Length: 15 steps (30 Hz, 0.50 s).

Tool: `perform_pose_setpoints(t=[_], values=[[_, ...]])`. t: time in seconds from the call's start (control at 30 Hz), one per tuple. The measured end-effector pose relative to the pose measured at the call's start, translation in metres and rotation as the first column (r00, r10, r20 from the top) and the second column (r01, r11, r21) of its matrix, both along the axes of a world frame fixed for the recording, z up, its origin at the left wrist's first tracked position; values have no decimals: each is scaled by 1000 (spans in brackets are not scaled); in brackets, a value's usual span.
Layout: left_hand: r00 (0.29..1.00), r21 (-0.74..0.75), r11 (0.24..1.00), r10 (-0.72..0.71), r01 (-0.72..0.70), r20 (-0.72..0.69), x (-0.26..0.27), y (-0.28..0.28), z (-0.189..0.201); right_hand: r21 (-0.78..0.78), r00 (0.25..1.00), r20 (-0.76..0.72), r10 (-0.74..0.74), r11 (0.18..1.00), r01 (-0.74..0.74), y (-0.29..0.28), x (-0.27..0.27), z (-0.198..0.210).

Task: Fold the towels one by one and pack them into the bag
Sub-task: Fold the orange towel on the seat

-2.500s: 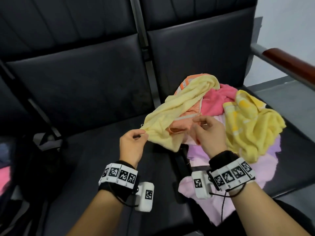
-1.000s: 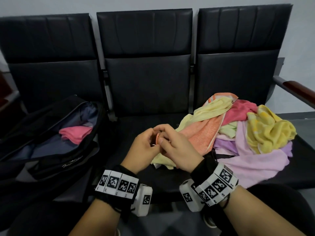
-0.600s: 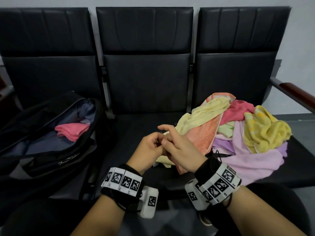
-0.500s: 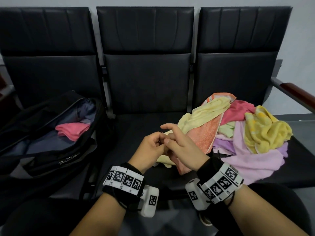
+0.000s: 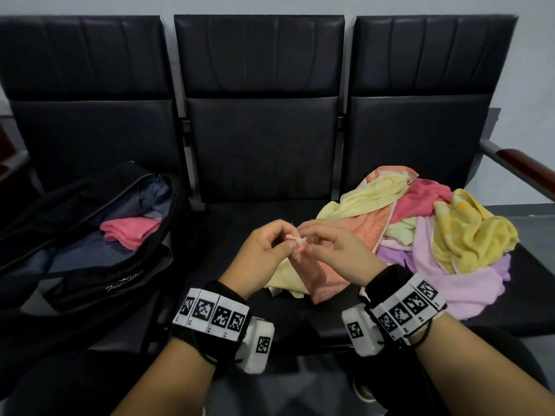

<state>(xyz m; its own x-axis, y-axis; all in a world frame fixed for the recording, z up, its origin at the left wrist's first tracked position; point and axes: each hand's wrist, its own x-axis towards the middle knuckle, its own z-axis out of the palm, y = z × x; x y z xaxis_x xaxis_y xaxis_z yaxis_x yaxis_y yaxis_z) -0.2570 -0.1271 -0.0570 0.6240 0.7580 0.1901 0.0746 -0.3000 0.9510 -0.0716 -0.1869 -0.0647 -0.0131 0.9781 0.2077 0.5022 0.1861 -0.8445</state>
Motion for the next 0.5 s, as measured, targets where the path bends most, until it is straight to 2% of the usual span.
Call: perform_pose_setpoints(t=[0.1,0.3,0.5], values=[[998,73,996,-49,52,-45,-9,3,10,22,998,57,20,1000,-21,4,2,7],[1000,152,988,26,-29,17,-25,4,19,80,985,172,12,997,-26,11,0,22],[995,229,971,87,-73,-53,-33,6,21,193,990,140,-13,981,-14,14,-4,44]])
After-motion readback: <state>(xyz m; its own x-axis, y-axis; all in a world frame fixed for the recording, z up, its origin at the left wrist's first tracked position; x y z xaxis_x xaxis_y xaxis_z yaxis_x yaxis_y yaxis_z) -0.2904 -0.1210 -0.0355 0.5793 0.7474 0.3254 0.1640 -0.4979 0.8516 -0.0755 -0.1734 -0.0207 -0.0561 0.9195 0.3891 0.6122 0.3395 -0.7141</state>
